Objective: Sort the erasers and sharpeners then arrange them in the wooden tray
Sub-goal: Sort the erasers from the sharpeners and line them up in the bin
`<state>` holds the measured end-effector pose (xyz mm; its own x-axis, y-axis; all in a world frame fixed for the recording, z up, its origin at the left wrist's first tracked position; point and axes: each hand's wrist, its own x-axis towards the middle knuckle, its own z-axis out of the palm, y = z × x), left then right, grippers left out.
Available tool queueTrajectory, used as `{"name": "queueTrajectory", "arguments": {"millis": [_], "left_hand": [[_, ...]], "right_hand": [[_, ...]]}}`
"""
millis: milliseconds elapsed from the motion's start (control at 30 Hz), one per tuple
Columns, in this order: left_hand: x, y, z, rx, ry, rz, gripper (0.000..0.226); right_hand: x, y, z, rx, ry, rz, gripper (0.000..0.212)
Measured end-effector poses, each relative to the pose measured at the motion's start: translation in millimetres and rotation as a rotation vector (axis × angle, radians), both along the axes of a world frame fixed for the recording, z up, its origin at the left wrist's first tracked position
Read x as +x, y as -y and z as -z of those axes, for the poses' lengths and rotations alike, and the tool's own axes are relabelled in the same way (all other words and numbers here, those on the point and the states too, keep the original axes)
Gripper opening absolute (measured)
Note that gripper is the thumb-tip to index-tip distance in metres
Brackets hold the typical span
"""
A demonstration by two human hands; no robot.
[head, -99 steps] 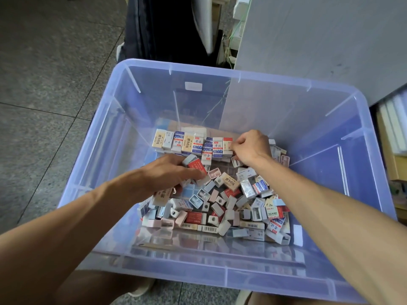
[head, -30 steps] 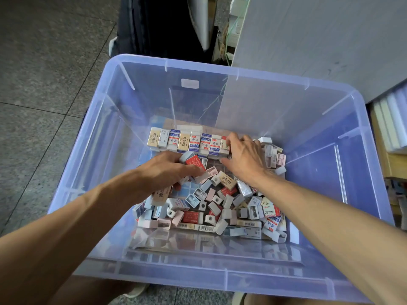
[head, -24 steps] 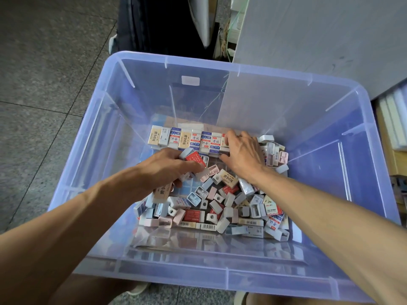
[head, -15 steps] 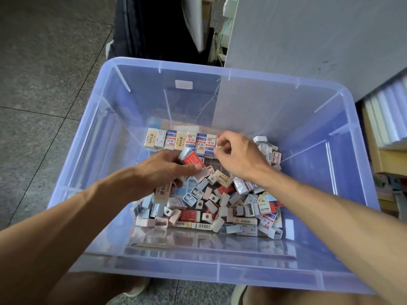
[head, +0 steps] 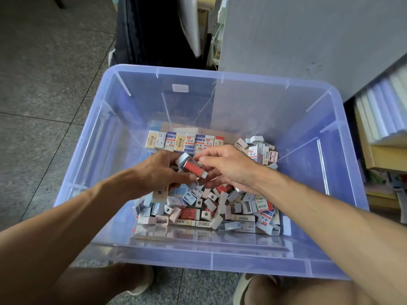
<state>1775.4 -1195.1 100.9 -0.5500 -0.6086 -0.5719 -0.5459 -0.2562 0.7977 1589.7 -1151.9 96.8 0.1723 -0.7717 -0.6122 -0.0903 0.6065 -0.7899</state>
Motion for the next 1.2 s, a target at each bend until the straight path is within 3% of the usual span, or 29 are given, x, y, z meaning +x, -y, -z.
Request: {"name": "queueTrajectory", "arguments": {"millis": [167, 300, 400, 533, 633, 767, 933, 1100, 1200], "left_hand": [[3, 3, 5, 0.025, 0.06, -0.034, 0.025], [1, 4, 3, 0.12, -0.005, -0.031, 0.014], [-1, 2, 1, 0.182, -0.038, -0.019, 0.013], [1, 3, 3, 0.175, -0.013, -0.028, 0.034], [3, 3, 6, 0.085, 0.082, -0.059, 0.037], [10, 3, 4, 0.0, 0.284, -0.099, 0.029], [10, -2, -5, 0.097, 0.332, -0.045, 0.034], [5, 3, -3, 0.399, 0.213, -0.339, 0.033], [3, -2, -1, 0.369, 0.266, -0.241, 0.027]], "right_hand": [[-1, 3, 4, 0.087, 0.144, 0.053, 0.026], [-9, 9, 3, 0.04, 0.137, 0.082, 0.021], [-6, 7, 3, -0.012, 0.065, 0.008, 0.023], [-5, 8, 3, 0.002, -0.018, -0.051, 0.02], [-6, 10, 2, -0.005, -0.123, -0.116, 0.017], [-14, 19, 9, 0.007, -0.225, 0.026, 0.028], [-17, 27, 22, 0.017, -0.255, 0.076, 0.038], [-12, 28, 24, -0.017, -0.278, 0.063, 0.024], [-13, 27, 24, -0.026, -0.303, 0.038, 0.026]]}}
